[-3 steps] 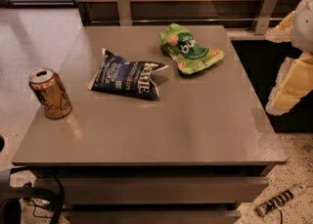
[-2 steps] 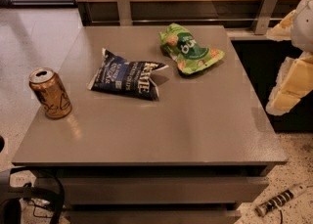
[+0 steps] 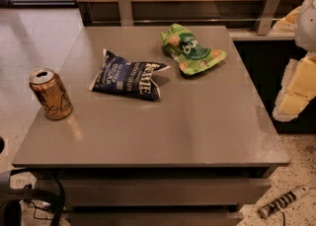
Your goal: Move green rice chip bag near orange can
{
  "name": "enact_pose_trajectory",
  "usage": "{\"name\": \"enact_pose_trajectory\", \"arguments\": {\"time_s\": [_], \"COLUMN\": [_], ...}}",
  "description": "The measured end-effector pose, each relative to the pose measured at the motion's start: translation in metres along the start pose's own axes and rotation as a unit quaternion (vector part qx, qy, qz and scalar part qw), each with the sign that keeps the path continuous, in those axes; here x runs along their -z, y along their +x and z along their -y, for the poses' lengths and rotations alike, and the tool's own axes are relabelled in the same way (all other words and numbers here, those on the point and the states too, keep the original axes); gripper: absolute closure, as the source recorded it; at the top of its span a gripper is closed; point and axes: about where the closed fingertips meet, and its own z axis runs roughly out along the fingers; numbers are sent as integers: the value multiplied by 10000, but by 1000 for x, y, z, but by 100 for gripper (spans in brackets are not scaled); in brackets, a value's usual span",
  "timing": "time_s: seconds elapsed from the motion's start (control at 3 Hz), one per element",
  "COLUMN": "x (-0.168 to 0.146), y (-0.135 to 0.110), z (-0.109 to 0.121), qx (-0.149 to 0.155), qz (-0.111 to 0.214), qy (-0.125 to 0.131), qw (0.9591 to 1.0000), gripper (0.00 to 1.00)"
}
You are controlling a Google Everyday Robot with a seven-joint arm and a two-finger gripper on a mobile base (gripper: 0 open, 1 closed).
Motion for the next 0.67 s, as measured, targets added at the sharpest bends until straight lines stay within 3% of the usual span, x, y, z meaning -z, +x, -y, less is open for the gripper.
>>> {"name": "enact_pose_trajectory", "arguments": {"time_s": [0.33, 0.67], "x": [-7, -26], "y": [1, 0], "z": [30, 79], "qx": [-295, -972], "qz": [164, 564], "qy": [148, 363], "qw": [9993, 9930], "gripper": [0, 0]}}
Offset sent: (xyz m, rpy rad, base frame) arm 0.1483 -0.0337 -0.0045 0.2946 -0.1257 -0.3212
